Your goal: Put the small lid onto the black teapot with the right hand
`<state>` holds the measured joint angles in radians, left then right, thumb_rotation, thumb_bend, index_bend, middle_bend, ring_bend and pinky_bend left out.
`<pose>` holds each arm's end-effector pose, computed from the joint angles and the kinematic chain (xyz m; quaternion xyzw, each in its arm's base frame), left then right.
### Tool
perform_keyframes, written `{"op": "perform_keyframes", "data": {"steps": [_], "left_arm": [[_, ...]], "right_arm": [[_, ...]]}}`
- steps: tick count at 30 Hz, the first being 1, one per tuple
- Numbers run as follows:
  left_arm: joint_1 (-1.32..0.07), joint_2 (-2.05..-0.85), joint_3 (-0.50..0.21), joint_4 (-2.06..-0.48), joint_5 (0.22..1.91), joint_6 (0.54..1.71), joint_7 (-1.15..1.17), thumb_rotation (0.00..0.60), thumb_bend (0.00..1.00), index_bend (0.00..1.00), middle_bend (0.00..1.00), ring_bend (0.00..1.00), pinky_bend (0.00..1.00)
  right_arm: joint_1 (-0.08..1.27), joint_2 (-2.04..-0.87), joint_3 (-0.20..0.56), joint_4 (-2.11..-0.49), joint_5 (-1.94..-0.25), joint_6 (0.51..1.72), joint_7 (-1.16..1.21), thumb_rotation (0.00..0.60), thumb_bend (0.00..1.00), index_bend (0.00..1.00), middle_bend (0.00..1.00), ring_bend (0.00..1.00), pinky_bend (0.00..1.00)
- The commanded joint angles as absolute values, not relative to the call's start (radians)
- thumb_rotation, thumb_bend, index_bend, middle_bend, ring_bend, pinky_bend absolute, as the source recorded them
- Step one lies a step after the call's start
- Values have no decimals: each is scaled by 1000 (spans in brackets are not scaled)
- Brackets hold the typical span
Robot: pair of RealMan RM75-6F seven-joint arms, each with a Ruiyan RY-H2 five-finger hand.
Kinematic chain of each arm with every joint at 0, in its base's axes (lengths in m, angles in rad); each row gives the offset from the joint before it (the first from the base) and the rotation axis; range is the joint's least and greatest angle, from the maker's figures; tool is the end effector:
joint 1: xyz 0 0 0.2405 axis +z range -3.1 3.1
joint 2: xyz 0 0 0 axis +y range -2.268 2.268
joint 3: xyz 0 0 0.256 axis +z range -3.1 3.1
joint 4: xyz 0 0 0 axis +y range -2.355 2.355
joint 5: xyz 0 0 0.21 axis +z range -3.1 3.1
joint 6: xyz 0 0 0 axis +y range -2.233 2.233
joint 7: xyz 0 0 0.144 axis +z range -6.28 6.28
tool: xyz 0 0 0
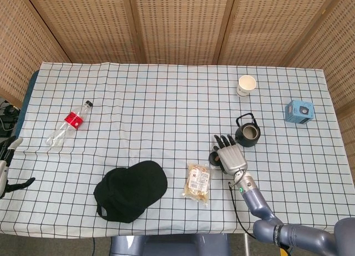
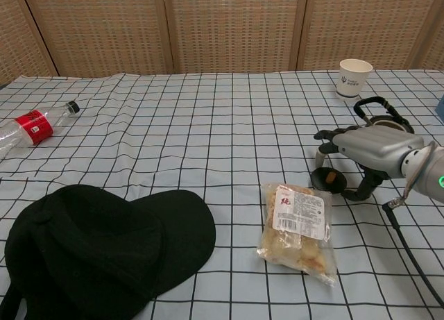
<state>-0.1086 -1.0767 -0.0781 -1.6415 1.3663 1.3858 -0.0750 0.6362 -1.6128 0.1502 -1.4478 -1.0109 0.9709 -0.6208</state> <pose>-0.3243 0.1930 0.1683 -0.5547 -0.4493 -0.3755 0.5912 -0.1917 -0.3178 -0.0373 0.7592 -0.3634 0.2668 0.4694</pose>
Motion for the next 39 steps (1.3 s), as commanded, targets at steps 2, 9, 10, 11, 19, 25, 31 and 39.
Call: {"op": "perform_keyframes", "data": {"steps": [2,9,10,11,19,25,31,39], "left_arm": [[-109,-1076,-77,-1642,1366,1385,-75,600,26,0,0,0,0],[-107,-1076,-78,-1642,1367,1389,-77,600,26,0,0,0,0],[-108,-1076,-78,-1642,1367,1389,-77,600,26,0,0,0,0],[-108,-1076,-78,-1642,1368,1389,-76,600,26,0,0,0,0],[-103,-1075,-77,-1648,1374,1402,-71,600,27,0,0,0,0],[-101,-1076,-77,-1651,1377,1409,-66,600,26,0,0,0,0],[-102,-1078,-75,-1652,1377,1407,-57,600,26,0,0,0,0],[-105,-1081,-74,-1652,1375,1401,-47,600,26,0,0,0,0]], "right_arm": [[636,-1605,151,-1463,-1020,990,-616,600,561,475,0,0,0],[634,-1555,167,-1518,-1027,1033,-615,600,558,467,0,0,0],[634,-1551,170,-1521,-1027,1037,-615,600,557,466,0,0,0],[634,-1537,179,-1532,-1025,1046,-615,600,557,466,0,0,0],[635,-1464,224,-1549,-978,1066,-601,600,554,465,0,0,0],[634,-1444,238,-1501,-935,1069,-590,600,553,465,0,0,0],[636,-1443,237,-1452,-898,1054,-577,600,550,465,0,0,0],[640,-1469,231,-1365,-857,1015,-538,600,541,464,0,0,0]]}}
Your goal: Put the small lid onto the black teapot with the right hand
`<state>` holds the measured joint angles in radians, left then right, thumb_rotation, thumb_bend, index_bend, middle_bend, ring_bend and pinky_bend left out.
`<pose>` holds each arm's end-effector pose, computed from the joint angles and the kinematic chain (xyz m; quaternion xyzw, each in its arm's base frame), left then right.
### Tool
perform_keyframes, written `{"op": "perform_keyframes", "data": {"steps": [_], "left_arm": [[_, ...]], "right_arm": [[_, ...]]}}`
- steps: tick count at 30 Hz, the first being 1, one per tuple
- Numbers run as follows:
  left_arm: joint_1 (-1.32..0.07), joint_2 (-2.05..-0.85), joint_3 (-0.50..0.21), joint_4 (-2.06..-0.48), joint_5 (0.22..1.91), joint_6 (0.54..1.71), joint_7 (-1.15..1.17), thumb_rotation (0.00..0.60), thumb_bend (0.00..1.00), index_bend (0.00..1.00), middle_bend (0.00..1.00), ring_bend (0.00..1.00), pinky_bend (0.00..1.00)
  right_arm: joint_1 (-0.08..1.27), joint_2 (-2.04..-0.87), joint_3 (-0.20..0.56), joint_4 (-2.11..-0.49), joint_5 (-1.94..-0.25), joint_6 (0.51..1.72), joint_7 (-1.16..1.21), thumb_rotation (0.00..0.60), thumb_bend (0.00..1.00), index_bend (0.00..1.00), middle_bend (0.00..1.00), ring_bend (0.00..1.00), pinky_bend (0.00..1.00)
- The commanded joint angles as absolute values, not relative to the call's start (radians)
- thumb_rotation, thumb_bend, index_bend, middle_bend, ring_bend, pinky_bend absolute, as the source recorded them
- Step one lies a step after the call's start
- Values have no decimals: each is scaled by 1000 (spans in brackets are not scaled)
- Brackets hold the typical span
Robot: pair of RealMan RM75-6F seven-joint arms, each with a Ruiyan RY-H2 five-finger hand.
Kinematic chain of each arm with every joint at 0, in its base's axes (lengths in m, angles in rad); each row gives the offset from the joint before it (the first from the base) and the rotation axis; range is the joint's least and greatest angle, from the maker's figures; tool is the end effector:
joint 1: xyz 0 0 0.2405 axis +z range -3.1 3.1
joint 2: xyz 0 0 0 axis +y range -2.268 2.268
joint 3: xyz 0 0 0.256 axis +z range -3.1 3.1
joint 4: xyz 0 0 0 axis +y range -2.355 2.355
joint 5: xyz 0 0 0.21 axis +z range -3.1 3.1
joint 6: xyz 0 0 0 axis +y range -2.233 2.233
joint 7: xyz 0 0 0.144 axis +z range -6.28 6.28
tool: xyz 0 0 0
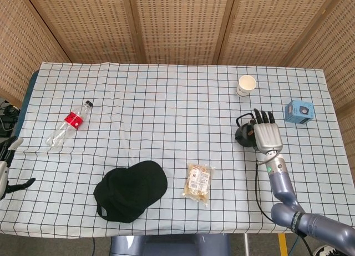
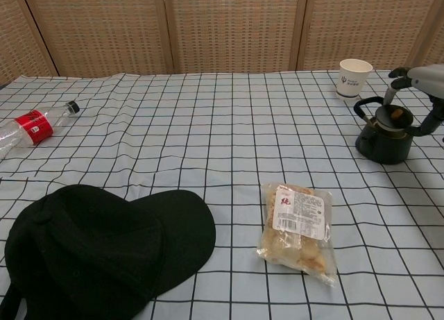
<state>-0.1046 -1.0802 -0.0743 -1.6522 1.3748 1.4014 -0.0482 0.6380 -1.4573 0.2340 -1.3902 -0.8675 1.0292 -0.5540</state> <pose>-0.3210 0.1909 0.1669 -0.5588 -0.4417 -0.3745 0.5937 -0.2381 -0.3670 0.0495 0.6631 -0.3820 0.2653 0.5866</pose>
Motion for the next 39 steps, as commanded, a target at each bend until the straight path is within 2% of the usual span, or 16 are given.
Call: {"op": "perform_keyframes", "data": {"steps": [1,13,17,22,28,35,39], "left_arm": [[-105,-1081,-74,-1653,1375,1402,-46,600,27,0,0,0,0],[-108,-1084,-76,-1651,1366,1395,-40,600,27,0,0,0,0],[-111,-1086,-76,-1649,1361,1387,-36,600,26,0,0,0,0],[-112,-1086,-77,-1649,1356,1385,-35,600,26,0,0,0,0],[-111,-1085,-77,-1650,1358,1387,-37,600,26,0,0,0,0],[-107,-1082,-76,-1655,1364,1397,-40,600,27,0,0,0,0],[-104,-1080,-76,-1656,1367,1402,-45,600,27,0,0,0,0]], "right_arm": [[640,-1472,231,-1356,-857,1013,-534,600,541,464,0,0,0],[653,-1505,240,-1285,-878,1006,-479,600,533,464,0,0,0],[657,-1512,241,-1268,-881,1002,-472,600,496,448,0,0,0],[657,-1514,232,-1255,-877,994,-479,600,391,293,0,0,0],[654,-1502,223,-1275,-852,998,-518,600,367,208,0,0,0],[642,-1485,224,-1309,-858,1021,-510,600,364,206,0,0,0],[627,-1466,217,-1345,-877,1045,-503,600,366,269,0,0,0]]}}
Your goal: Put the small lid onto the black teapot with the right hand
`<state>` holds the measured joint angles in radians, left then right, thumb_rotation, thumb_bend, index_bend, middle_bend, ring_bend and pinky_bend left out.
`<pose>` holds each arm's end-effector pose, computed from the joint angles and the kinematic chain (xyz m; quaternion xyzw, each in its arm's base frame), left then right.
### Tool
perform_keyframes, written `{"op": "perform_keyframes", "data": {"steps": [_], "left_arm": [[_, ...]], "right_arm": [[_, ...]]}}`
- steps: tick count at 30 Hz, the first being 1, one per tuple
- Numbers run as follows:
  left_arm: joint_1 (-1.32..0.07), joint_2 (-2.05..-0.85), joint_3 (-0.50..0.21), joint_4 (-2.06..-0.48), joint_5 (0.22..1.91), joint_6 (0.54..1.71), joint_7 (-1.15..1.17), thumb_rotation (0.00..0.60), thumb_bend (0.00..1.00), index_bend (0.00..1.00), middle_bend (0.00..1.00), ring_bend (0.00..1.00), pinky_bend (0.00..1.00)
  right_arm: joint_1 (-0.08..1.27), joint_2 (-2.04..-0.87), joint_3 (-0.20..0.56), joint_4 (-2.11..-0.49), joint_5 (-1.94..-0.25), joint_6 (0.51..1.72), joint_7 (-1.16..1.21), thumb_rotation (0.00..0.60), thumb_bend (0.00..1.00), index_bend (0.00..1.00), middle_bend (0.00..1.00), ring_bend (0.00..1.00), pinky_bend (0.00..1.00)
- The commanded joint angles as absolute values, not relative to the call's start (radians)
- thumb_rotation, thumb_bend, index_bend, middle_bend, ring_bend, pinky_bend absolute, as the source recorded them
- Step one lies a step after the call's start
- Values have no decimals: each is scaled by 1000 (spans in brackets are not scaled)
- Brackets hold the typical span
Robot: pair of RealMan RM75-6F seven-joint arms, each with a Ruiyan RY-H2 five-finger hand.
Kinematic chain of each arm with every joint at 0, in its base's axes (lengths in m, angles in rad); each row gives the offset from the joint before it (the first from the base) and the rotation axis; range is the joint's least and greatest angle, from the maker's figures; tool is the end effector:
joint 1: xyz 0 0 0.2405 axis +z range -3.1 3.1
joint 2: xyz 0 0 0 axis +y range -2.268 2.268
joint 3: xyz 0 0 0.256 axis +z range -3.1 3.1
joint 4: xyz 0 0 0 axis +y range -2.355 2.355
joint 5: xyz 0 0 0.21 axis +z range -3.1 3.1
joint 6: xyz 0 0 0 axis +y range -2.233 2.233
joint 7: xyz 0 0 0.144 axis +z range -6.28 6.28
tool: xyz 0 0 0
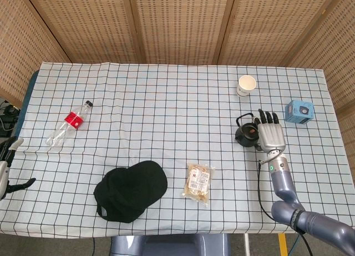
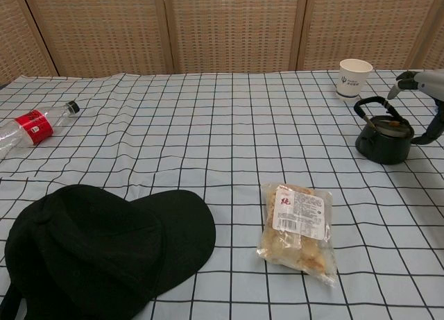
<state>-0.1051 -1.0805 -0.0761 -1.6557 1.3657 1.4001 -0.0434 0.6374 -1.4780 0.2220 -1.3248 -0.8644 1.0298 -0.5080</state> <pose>-0.3213 0.1912 0.1669 -0.5563 -0.4432 -0.3731 0.5958 -0.2514 -0.3703 0.0497 0.6503 -0.3893 0.2636 0.5967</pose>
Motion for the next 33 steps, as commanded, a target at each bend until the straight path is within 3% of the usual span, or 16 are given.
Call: {"op": "perform_keyframes", "data": {"steps": [1,7,10,33], "left_arm": [[-104,-1079,-76,-1656,1368,1403,-46,600,27,0,0,0,0],[-101,-1076,-72,-1660,1379,1410,-48,600,26,0,0,0,0],[-98,-1075,-71,-1663,1384,1416,-49,600,27,0,0,0,0],[-102,-1077,-71,-1659,1381,1407,-49,600,27,0,0,0,0]], "right_arm": [[621,-1460,213,-1357,-884,1054,-500,600,380,284,0,0,0],[591,-1434,191,-1426,-922,1093,-490,600,630,334,0,0,0],[585,-1433,183,-1447,-927,1106,-501,600,681,352,0,0,0],[604,-1513,182,-1353,-860,1043,-525,600,686,358,0,0,0]]}}
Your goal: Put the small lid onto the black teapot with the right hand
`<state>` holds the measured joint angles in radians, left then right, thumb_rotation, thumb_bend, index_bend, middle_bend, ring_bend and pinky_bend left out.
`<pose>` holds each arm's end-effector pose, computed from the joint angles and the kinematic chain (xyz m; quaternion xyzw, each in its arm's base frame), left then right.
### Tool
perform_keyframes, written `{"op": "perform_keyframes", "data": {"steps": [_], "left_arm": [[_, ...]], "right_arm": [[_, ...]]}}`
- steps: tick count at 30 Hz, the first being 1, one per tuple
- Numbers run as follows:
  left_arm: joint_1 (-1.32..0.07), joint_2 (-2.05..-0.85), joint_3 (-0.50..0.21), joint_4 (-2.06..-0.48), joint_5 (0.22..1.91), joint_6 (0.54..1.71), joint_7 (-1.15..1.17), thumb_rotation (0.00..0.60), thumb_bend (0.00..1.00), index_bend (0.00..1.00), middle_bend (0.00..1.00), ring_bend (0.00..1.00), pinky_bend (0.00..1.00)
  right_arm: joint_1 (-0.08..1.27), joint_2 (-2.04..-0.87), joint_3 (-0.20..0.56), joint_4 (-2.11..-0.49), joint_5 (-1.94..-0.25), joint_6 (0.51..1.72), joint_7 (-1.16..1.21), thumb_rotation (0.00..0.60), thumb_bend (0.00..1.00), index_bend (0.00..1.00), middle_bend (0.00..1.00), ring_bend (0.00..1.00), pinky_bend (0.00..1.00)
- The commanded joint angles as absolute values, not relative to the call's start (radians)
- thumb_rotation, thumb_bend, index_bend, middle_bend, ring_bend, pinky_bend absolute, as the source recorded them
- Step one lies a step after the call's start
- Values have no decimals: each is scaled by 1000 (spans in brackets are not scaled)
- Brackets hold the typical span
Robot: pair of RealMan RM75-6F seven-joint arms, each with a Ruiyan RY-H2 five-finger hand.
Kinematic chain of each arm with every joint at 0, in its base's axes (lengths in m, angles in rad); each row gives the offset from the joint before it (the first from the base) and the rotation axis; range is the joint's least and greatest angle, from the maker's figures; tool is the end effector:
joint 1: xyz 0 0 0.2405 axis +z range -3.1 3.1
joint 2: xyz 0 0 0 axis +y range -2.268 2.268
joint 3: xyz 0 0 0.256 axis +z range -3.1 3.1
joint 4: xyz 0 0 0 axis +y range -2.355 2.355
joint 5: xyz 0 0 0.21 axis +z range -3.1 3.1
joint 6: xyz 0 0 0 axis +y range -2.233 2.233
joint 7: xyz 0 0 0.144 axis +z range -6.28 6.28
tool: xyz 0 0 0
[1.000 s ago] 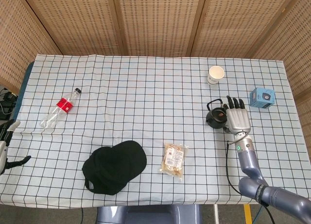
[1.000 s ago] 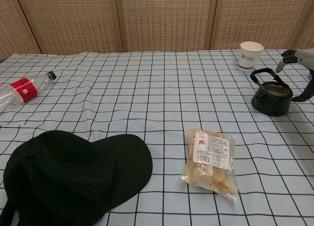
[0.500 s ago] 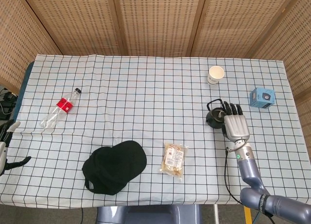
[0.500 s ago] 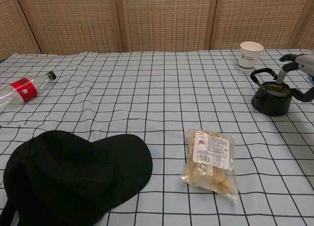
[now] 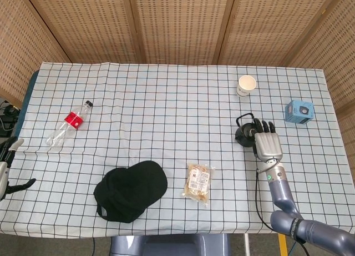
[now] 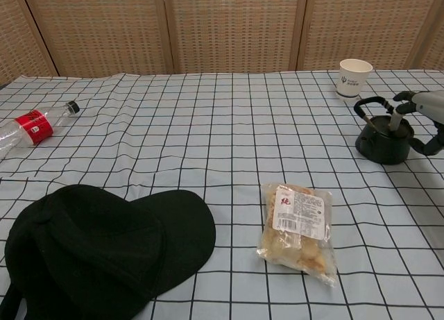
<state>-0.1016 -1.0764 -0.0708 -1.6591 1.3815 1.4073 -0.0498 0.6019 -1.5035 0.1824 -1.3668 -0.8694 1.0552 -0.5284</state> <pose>-0.3196 0.1892 0.1673 -0.5593 -0.4415 -0.3764 0.5921 -0.2557 -0.3468 0.0303 0.6602 -0.4040 0.2501 0.5817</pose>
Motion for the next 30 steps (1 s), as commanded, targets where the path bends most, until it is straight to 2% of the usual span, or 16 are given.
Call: {"op": "perform_keyframes", "data": {"steps": [1,10,14,16,23,30], "left_arm": [[-102,-1077,-71,-1658,1379,1406,-49,600,27,0,0,0,0],[-104,-1079,-73,-1656,1375,1402,-49,600,26,0,0,0,0],[-102,-1076,-75,-1656,1374,1405,-56,600,27,0,0,0,0],[-101,-1075,-75,-1655,1374,1408,-60,600,26,0,0,0,0],[-100,-1076,-77,-1651,1373,1412,-59,600,27,0,0,0,0],[-97,-1078,-79,-1651,1371,1419,-56,600,27,0,0,0,0]], "right_arm": [[605,-1517,181,-1344,-856,1037,-523,600,685,355,0,0,0],[595,-1506,182,-1354,-902,1067,-498,600,671,312,0,0,0],[565,-1457,172,-1432,-965,1137,-484,600,587,275,0,0,0],[536,-1419,159,-1487,-1011,1187,-467,600,536,262,0,0,0],[412,-1282,87,-1652,-1190,1352,-362,600,454,220,0,0,0],[303,-1223,1,-1675,-1347,1481,-281,600,410,163,0,0,0]]}}
